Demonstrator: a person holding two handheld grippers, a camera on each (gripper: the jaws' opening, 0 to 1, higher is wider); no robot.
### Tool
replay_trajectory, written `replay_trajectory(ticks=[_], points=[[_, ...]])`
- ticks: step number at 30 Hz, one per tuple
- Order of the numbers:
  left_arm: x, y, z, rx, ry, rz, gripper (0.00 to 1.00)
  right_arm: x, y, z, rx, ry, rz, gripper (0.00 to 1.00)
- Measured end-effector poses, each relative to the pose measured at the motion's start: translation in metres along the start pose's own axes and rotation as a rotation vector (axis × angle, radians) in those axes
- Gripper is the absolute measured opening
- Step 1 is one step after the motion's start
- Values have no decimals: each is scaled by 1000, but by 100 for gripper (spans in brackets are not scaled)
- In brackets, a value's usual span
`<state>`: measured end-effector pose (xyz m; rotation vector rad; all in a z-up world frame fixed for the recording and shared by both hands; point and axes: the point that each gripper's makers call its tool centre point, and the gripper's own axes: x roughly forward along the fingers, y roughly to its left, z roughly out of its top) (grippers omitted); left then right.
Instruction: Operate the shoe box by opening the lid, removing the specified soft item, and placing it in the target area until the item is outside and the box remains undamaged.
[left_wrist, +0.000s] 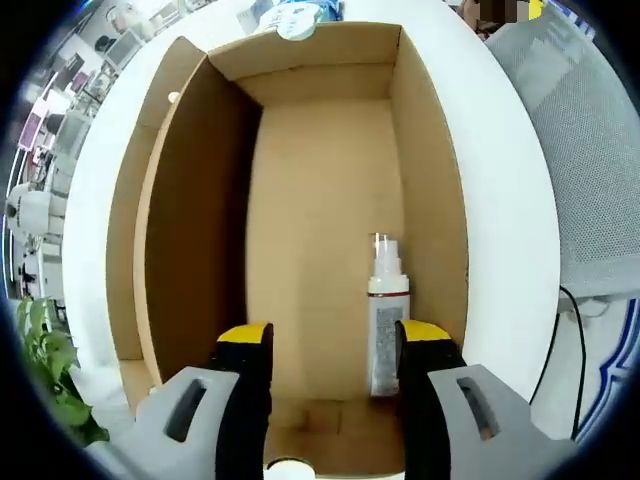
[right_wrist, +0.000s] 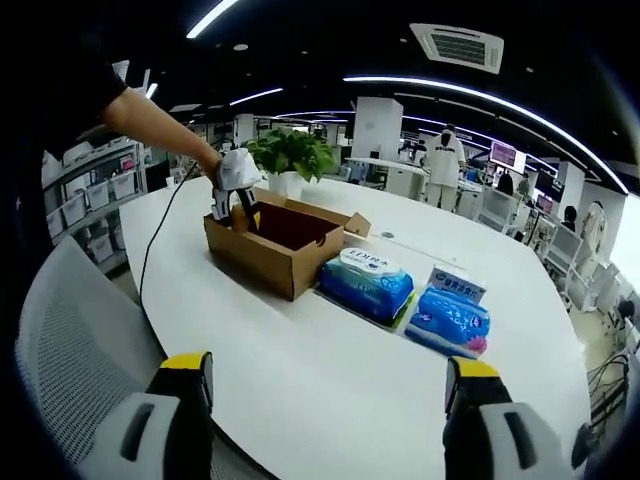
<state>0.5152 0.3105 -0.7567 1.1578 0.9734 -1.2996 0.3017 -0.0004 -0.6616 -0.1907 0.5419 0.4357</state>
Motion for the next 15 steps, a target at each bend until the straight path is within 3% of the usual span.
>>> replay_trajectory(ticks=[8,11,15], points=[[-2,9,-2,-49,-21,41,48,2,0,2,4,-3,4,96],[-1,19,-2,-47,-20,95,44,3,-1,3,3,-5,2,96],[0,14,-2,-32,-13,64,44,2,-2,3,5,-8,0,96]])
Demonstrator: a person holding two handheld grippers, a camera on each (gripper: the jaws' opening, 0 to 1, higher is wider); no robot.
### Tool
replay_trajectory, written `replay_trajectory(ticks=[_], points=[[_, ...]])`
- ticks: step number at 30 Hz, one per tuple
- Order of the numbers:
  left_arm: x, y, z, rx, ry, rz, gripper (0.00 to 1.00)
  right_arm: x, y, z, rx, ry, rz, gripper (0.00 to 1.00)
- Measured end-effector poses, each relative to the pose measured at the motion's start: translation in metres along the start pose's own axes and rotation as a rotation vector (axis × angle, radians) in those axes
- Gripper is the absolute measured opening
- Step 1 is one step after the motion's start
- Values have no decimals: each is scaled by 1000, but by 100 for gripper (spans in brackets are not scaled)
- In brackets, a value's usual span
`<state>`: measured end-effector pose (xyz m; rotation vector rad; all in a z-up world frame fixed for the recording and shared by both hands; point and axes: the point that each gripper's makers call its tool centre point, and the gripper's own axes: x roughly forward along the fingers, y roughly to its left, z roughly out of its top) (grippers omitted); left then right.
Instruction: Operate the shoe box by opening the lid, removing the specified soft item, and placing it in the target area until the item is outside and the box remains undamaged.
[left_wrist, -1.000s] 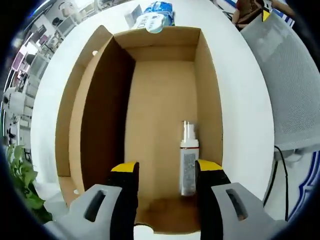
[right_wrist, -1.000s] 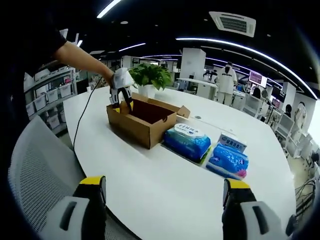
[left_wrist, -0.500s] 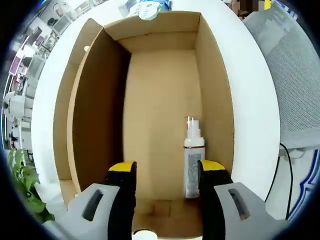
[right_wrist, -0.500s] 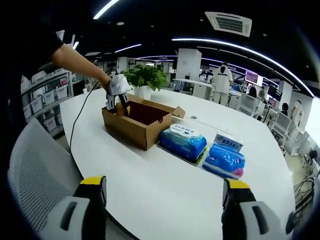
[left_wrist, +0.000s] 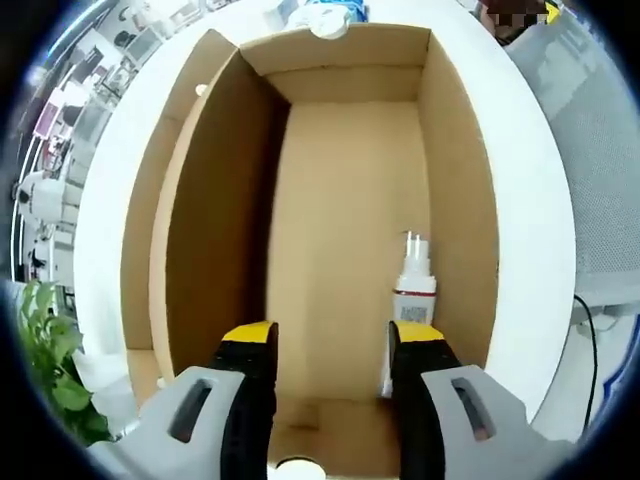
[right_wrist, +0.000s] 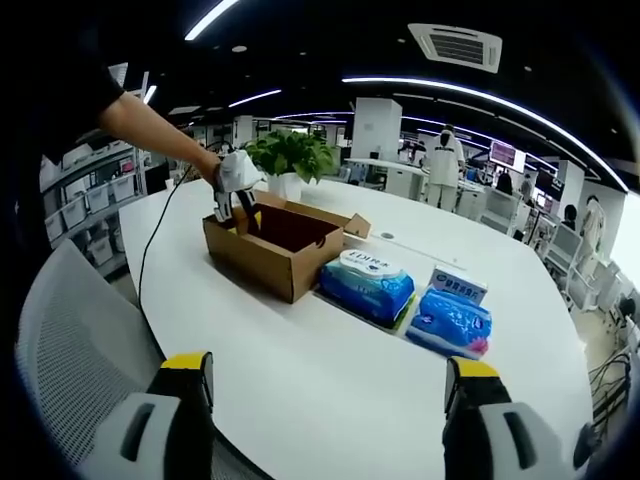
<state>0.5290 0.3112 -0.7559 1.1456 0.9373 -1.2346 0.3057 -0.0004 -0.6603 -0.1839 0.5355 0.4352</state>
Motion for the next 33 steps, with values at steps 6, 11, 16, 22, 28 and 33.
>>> replay_trajectory(ticks=[6,11,16,22,28,33], points=[[-7,9,4,-28,-48,-9,52,-1,-1,-3,8,2,-3,96],[-4,-3,9,-37,-59,-49,54,1,0,-4,7,7,1,96],[5,-13,10,-21,-45,-71,52,1,-3,-2,9,4,-7,96],[5,-12,10,-18,-52,-63,50,0,-4,-6,19,7,-15,95],[1,4,11,-44,-76,32,38,0,-4,-3,20,0,-12,95],[1,10,12,-20,-60,58,40,0,-4,-1,17,-6,-11,95]])
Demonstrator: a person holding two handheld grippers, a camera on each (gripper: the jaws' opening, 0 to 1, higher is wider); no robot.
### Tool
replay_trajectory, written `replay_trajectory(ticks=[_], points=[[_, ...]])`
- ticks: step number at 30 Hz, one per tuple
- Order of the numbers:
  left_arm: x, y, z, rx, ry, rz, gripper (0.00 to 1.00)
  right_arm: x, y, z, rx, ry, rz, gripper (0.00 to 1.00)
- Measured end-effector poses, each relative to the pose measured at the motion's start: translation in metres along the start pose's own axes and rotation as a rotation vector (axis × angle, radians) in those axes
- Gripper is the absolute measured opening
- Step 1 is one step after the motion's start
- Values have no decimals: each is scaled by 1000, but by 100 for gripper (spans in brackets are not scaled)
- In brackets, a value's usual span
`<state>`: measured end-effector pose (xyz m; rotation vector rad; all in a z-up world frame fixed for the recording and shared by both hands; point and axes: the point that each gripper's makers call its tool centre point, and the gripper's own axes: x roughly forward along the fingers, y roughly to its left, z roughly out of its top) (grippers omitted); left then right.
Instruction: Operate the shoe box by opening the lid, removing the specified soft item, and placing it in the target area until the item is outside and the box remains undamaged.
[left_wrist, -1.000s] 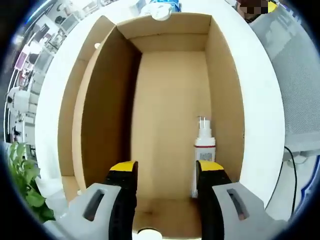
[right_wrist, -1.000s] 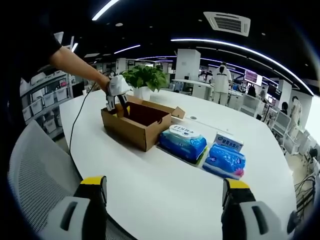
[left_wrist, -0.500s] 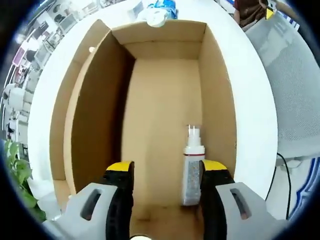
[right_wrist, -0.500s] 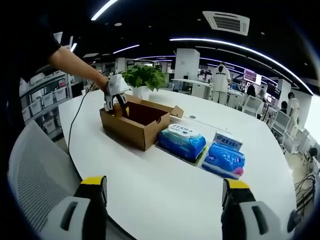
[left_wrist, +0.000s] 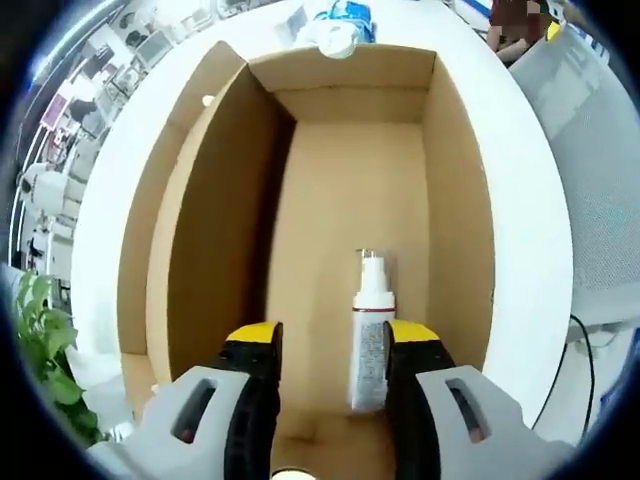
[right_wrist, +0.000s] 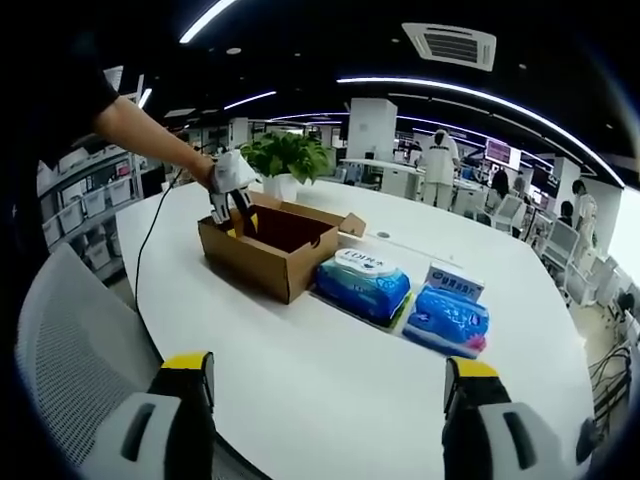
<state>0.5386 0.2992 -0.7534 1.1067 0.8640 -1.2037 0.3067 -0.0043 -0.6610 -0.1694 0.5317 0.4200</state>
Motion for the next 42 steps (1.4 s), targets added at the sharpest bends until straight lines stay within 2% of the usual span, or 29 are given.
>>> replay_trajectory(ticks=[4,11,17,23,25,27,29,34,42], points=[[-1,-2,-2,-3,16,-12,46,-1,-1,-1,2,-1,-4,95],[-5,-9,-3,6,4,-37,47,-3,-3,-2,15,-5,-10,95],[-1,-20,-14,-9,32,-80,46,0,1,1,9,-8,-1,95],[3,-29,-20,-45,34,-125,36,1,2,0,4,-3,5,94],[2,-27,-20,-50,25,-124,33,1,2,0,7,-1,5,94],[3,-24,-20,-56,20,-116,26,1,2,-1,3,1,7,94],[4,-25,-22,-80,25,-125,26,1,2,0,0,3,7,94],[12,-31,-28,-71,54,-150,24,1,1,1,1,2,0,94],[20,-36,-24,-62,55,-162,20,-2,-1,-2,5,10,-10,93]])
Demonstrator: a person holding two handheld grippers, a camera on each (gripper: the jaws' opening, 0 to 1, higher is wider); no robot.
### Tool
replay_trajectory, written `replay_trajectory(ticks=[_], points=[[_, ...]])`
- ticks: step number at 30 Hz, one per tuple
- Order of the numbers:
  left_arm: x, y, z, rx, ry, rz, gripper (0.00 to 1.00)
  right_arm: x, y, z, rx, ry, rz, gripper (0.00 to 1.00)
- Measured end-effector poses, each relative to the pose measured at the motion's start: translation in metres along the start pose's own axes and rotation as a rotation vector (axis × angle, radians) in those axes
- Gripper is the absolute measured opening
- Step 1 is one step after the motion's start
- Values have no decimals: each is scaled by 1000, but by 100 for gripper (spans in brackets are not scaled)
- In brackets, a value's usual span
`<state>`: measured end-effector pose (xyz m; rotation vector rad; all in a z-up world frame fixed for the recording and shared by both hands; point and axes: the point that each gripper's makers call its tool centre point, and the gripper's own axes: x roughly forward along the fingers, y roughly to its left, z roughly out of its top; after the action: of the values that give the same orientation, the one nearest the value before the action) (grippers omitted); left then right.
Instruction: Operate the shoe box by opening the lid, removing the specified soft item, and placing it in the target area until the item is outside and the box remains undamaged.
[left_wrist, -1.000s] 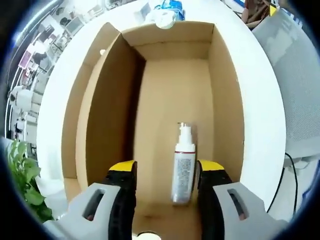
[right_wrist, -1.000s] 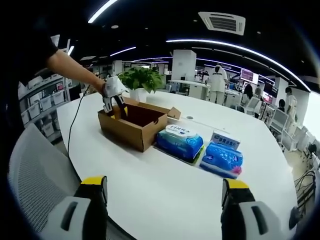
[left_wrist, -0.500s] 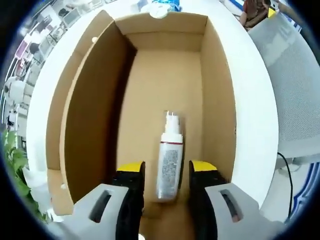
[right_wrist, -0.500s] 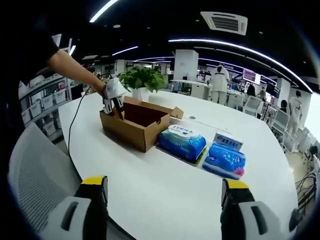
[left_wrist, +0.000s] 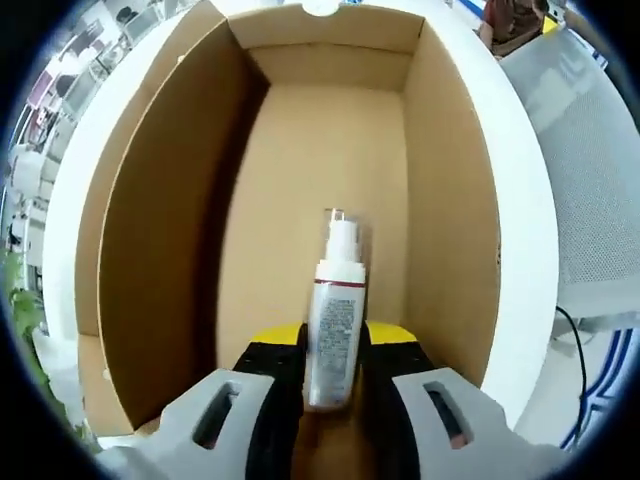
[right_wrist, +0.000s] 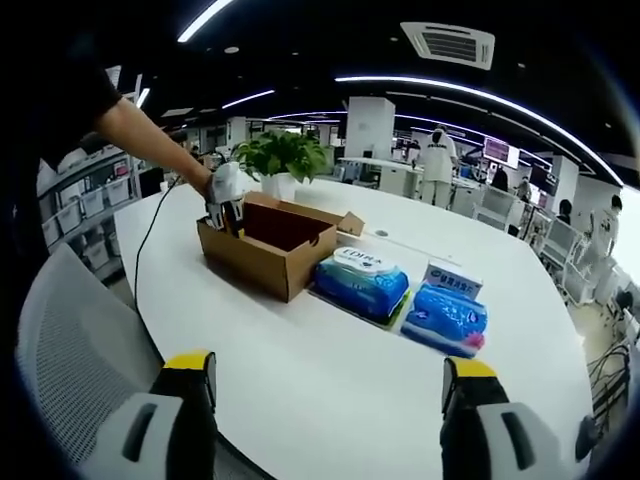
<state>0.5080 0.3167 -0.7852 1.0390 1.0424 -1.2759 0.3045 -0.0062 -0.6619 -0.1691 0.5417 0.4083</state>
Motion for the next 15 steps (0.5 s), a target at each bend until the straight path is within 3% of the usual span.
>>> replay_trajectory(ticks=[8,15], points=[[-4,2,5,45,-3,20,19,-3,-1,6,-4,-27,0,93],[-19,0,9,77,-5,33,18,-4,2,19,-21,-71,19,91]])
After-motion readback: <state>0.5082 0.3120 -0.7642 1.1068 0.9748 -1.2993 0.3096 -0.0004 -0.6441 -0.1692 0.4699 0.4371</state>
